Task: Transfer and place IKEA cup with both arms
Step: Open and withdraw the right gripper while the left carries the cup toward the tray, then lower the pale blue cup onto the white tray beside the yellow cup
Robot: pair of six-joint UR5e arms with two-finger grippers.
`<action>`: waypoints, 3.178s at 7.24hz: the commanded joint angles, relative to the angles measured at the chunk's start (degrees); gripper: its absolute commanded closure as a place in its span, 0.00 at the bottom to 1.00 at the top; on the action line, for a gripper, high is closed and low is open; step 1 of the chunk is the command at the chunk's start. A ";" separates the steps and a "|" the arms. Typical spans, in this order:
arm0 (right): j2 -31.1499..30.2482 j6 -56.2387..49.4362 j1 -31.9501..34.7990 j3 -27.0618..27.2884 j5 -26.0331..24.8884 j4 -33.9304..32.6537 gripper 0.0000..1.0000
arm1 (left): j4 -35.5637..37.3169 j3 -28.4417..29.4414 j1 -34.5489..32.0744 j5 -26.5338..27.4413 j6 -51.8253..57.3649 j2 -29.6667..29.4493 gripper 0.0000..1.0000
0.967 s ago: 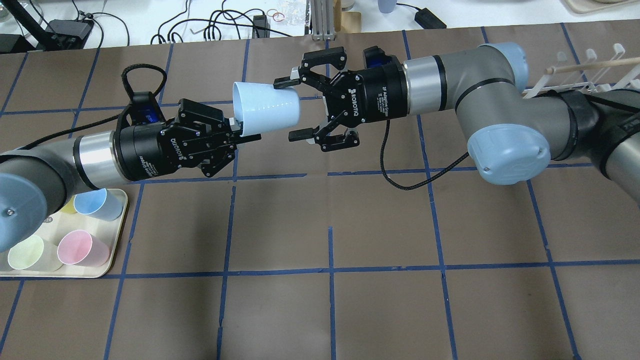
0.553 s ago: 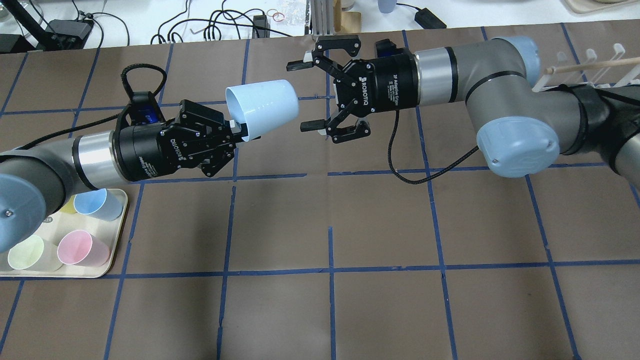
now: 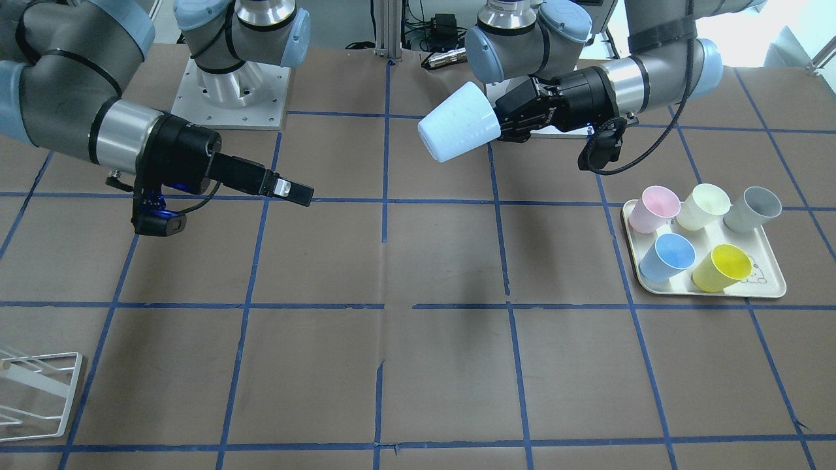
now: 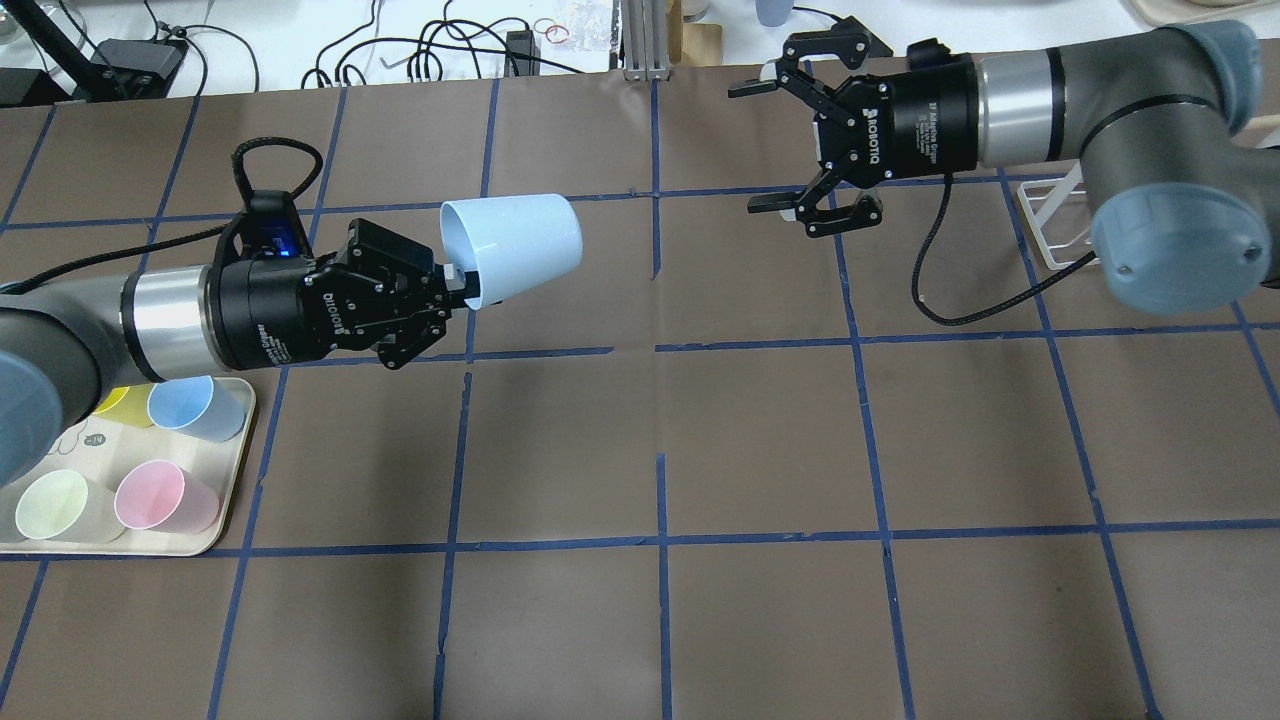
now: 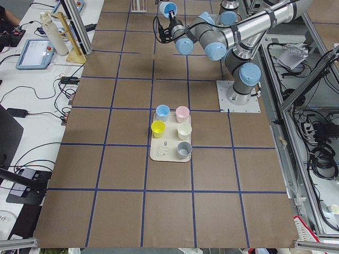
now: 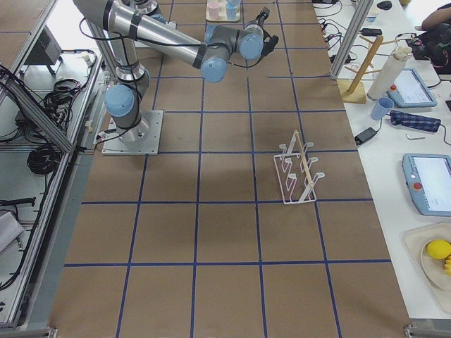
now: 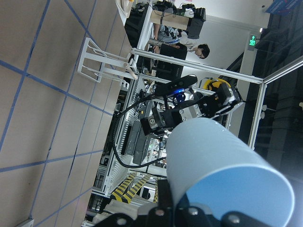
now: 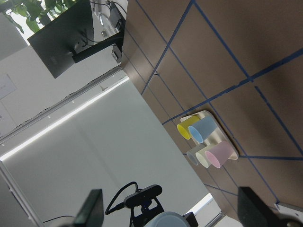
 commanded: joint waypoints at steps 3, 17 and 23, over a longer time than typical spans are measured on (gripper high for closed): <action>-11.85 4.12 -0.01 -0.98 -31.11 2.09 0.00 | 11.23 0.76 7.46 34.25 -1.53 1.29 1.00; -13.72 -29.01 7.99 -5.56 -65.00 15.20 0.00 | 15.93 50.40 28.14 78.30 31.51 -47.89 1.00; -13.37 -29.28 8.43 -5.82 -64.99 15.38 0.00 | 20.33 50.33 27.17 78.74 31.95 -51.70 1.00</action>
